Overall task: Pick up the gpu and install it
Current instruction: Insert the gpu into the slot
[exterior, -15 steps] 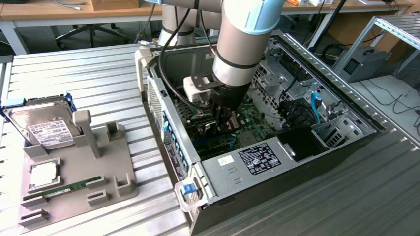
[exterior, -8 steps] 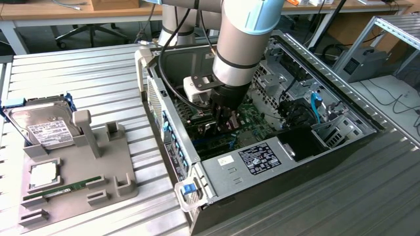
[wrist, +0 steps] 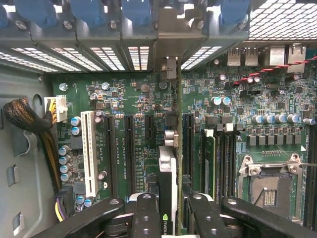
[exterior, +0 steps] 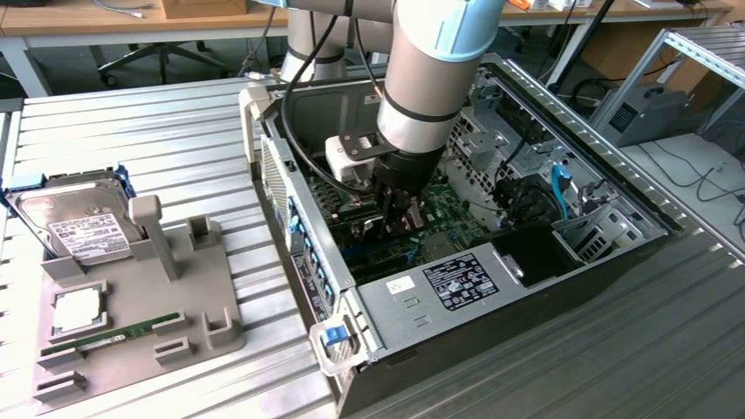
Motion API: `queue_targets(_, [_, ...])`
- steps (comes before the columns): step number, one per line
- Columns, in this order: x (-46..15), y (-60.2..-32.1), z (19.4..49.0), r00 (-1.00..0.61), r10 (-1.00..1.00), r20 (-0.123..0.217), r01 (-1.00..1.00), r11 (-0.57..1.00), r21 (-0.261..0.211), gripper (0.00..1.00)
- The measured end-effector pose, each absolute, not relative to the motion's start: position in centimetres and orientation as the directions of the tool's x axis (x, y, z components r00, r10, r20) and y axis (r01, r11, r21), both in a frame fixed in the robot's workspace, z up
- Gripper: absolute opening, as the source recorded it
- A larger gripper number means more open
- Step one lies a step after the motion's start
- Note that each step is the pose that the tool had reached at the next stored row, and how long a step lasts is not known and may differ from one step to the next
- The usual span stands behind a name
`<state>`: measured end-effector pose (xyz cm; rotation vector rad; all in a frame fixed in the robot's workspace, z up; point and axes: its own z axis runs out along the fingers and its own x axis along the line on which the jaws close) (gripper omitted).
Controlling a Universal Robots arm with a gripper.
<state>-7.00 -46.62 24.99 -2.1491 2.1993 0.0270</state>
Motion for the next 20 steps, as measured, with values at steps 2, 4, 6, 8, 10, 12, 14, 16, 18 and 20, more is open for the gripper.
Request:
queue_targets(2, [-7.00,-46.62,25.00,-0.021,-0.998,-0.060,-0.999,0.023,-0.034,0.27])
queue_targets(4, [-7.00,-46.62,24.99,-0.020,-0.998,-0.060,-0.999,0.023,-0.034,0.27])
queue_targets(6, [-7.00,-46.62,25.00,-0.020,-0.998,-0.060,-0.999,0.022,-0.034,0.27])
queue_targets(8, [-7.00,-46.62,24.99,-0.020,-0.998,-0.060,-0.999,0.022,-0.034,0.27])
queue_targets(10, [-7.00,-46.62,24.99,-0.020,-0.998,-0.060,-0.999,0.022,-0.034,0.27])
queue_targets(12, [-7.00,-46.62,25.00,-0.020,-0.998,-0.060,-0.999,0.022,-0.034,0.27])
queue_targets(14, [-6.99,-46.61,24.95,-0.020,-0.998,-0.061,-0.999,0.022,-0.034,0.28])
queue_targets(16, [-7.00,-46.62,24.99,-0.020,-0.998,-0.060,-0.999,0.022,-0.034,0.40])
queue_targets(18, [-7.00,-46.62,24.99,-0.020,-0.998,-0.060,-0.999,0.022,-0.034,0.52])
queue_targets(20, [-7.00,-46.62,24.99,-0.020,-0.998,-0.060,-0.999,0.022,-0.034,0.52])
